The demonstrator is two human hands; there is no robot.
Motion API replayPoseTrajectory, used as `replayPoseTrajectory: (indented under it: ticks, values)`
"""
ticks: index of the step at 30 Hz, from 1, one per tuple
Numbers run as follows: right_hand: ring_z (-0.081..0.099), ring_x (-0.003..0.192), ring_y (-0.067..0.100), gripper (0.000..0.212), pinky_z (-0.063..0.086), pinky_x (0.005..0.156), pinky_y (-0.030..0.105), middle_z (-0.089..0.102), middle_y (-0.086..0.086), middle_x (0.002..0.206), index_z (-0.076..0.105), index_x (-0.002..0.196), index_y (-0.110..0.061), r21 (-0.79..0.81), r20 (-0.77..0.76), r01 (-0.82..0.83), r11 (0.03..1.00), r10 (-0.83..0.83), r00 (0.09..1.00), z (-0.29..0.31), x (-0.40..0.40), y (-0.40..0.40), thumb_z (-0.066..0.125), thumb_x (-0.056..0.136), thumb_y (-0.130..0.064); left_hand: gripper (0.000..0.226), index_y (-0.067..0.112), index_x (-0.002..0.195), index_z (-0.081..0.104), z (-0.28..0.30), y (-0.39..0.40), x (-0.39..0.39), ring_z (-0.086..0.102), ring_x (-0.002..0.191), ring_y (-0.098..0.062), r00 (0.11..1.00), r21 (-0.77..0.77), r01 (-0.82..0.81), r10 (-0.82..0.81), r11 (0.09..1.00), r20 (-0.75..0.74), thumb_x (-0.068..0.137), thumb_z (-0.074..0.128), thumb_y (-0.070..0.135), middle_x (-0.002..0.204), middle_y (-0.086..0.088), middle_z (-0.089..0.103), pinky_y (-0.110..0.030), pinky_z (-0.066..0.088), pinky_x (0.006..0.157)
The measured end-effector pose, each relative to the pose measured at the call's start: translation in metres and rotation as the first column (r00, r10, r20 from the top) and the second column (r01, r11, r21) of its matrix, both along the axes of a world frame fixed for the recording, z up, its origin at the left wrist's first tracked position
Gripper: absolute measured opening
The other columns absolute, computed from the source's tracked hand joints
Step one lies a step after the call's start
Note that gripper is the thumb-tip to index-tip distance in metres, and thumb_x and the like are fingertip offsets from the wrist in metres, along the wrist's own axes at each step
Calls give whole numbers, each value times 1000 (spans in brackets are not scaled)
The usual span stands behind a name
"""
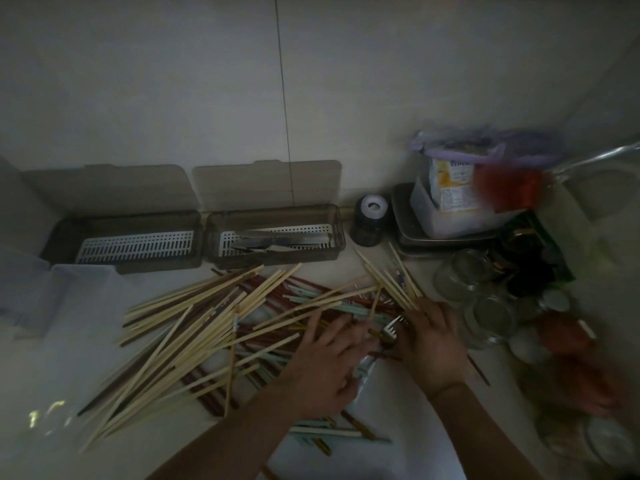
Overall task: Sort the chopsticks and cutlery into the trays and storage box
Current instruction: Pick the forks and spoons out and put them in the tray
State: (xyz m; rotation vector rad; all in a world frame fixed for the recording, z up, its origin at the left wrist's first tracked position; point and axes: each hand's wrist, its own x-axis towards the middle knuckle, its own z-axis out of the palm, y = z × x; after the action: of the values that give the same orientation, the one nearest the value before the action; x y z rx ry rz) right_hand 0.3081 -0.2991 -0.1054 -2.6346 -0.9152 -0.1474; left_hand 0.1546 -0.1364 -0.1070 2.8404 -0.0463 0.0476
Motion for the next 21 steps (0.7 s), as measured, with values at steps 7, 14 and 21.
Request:
replayPoseTrajectory:
  ticks: [7, 14, 21]
  values:
    - [54, 97, 33, 24, 31, 82, 31, 62, -1, 96, 66, 74, -23, -69, -116, 86, 994, -93, 989, -6, 4, 1, 49, 74, -40, 58, 31, 147, 33, -13, -7, 0, 12, 149, -27, 994, 64, -17, 24, 998, -111, 94, 40, 52, 165, 4, 4, -69, 2, 114]
    - [52, 62, 4, 11, 31, 55, 6, 52, -16, 65, 63, 75, -13, 317, -360, 311, 896, -190, 913, 64, 20, 16, 64, 85, -8, 49, 31, 138, 44, -10, 0, -7, 20, 146, -29, 994, 52, -79, 83, 995, -76, 94, 41, 53, 162, 1, 16, -68, 10, 114]
    - [60, 71, -8, 21, 43, 67, 5, 64, -14, 77, 60, 82, -23, 691, -328, 214, 690, 36, 944, 106, 11, 39, 65, 87, -3, 47, 32, 140, 47, 21, -10, 13, 44, 129, -18, 947, -366, -201, 276, 909, 165, 98, 47, 52, 144, 8, 46, -41, 33, 109]
